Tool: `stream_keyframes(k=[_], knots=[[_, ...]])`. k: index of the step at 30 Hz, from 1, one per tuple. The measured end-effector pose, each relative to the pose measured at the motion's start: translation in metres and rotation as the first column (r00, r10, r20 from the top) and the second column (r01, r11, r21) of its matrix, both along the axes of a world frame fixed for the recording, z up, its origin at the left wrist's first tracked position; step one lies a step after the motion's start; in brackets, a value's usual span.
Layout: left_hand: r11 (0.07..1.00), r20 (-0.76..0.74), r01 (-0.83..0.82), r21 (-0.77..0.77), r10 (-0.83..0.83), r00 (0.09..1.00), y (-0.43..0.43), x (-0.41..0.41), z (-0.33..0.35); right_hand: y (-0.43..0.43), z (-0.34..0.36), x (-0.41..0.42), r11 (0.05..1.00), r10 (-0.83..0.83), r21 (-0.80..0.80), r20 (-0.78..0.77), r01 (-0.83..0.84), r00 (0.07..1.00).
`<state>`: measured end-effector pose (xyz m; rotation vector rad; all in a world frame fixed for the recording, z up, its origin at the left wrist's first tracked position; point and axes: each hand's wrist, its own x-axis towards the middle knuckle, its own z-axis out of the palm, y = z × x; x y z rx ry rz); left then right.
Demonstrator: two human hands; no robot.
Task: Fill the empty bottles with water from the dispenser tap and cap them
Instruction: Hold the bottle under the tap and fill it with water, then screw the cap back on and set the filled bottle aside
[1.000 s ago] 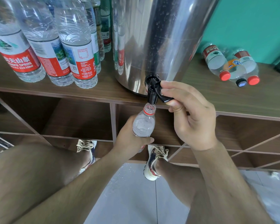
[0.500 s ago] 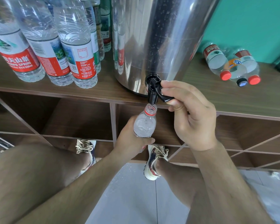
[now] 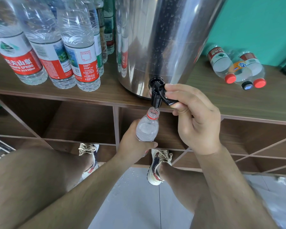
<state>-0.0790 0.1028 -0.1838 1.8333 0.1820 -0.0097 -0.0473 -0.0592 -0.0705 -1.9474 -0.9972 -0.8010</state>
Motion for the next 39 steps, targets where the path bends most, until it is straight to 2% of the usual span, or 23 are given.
stream_keyframes(k=[20,24,29,32,35,39], knots=[[1.0,0.009,-0.013,-0.026,0.013,1.0,0.003,0.001,0.001,0.012,0.021,0.003,0.999,-0.036,0.038,-0.024,0.037,0.999],[0.998,0.013,-0.022,-0.066,0.023,1.0,0.003,0.001,0.001,0.023,0.032,0.009,0.995,-0.074,0.06,-0.088,0.08,0.993],[0.999,-0.003,-0.009,-0.037,0.009,1.0,0.004,0.002,0.005,0.014,0.024,0.012,0.987,-0.005,0.154,-0.236,0.042,0.972],[0.999,-0.003,-0.002,-0.032,0.002,1.0,0.004,0.002,0.006,-0.016,0.014,0.018,0.966,-0.191,0.122,-0.266,0.23,0.945],[1.0,-0.01,0.006,-0.022,-0.006,1.0,0.002,0.001,0.007,-0.045,0.002,0.031,0.894,-0.439,-0.087,-0.361,0.439,0.823],[0.999,-0.026,0.005,-0.039,-0.006,1.0,0.001,-0.001,0.009,-0.049,-0.011,0.041,0.834,-0.552,-0.28,-0.441,0.476,0.708]])
